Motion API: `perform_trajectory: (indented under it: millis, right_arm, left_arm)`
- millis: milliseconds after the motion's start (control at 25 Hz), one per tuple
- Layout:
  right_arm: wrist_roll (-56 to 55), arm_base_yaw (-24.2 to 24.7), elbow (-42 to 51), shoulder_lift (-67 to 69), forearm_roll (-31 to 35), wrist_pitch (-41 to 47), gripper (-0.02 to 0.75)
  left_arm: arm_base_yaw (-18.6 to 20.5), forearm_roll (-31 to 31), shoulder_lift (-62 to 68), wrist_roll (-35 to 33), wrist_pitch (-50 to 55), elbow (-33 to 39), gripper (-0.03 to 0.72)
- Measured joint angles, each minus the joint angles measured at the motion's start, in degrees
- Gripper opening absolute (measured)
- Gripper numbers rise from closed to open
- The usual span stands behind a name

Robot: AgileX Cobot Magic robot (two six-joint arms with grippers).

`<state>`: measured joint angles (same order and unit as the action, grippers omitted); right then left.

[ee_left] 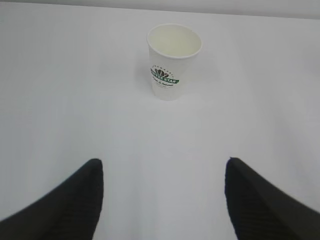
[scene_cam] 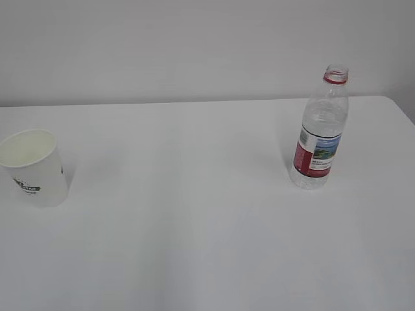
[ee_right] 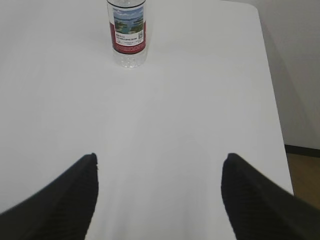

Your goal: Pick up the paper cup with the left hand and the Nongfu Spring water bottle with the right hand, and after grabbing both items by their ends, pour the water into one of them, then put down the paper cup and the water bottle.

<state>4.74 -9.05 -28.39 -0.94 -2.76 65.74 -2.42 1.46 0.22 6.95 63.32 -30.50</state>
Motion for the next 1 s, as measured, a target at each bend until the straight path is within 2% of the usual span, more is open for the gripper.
perform_trajectory:
  millis: [1000]
  right_arm:
    - [0.0,0.0,0.0,0.0,0.0,0.0,0.585]
  left_arm:
    - [0.0,0.4,0.0,0.0,0.0,0.0,0.514]
